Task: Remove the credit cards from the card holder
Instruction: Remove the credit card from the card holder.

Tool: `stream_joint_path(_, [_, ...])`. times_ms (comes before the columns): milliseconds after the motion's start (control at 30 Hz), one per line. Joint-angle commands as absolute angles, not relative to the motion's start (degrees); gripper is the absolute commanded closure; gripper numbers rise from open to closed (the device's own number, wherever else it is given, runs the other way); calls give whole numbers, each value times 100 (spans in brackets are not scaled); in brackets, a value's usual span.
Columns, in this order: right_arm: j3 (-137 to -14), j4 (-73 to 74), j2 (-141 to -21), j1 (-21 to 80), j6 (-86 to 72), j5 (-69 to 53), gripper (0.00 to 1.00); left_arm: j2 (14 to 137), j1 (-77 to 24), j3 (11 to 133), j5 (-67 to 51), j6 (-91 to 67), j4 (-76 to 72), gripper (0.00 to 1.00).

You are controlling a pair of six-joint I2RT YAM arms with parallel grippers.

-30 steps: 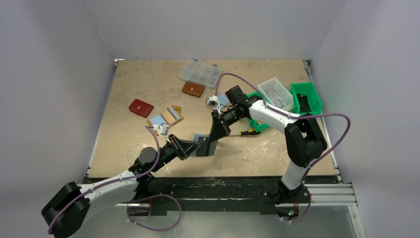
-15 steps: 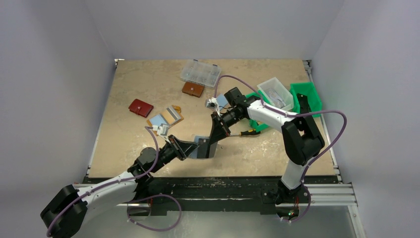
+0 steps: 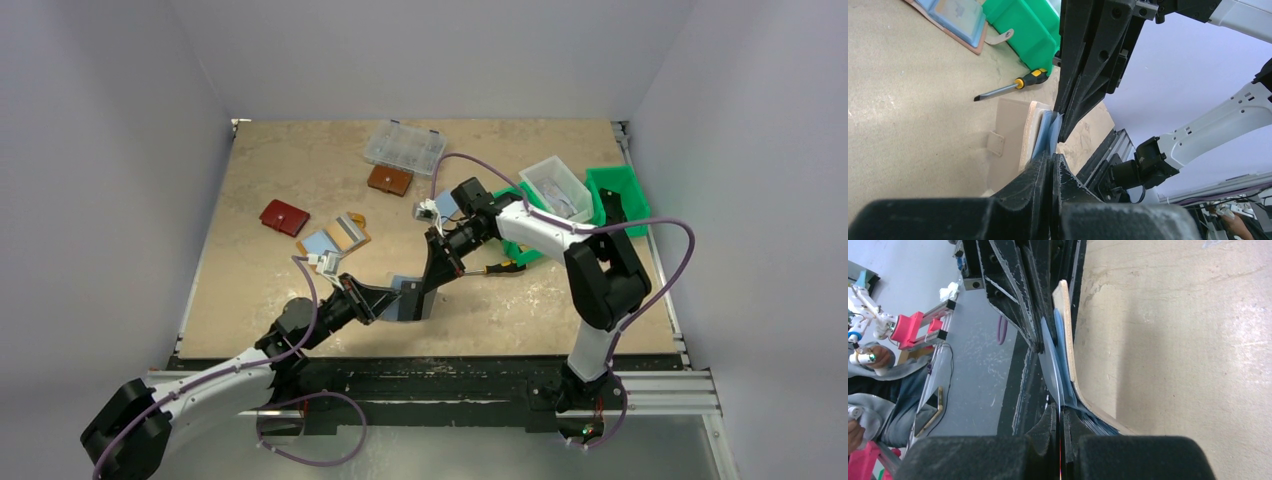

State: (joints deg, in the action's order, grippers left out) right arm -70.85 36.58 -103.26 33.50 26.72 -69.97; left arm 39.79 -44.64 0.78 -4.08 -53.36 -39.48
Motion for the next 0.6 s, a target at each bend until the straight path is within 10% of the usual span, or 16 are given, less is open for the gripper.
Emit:
stream_joint_path(0, [-7258,3963,-10451,3306,2958,-6636,100,3849,-4399,-238,-167,-5275,-4374,100])
stream_joint_path(567, [-7280,3990,-10799,3311,3097,-5899,100,3803,-4319,-497,646,-5232,-3312,100])
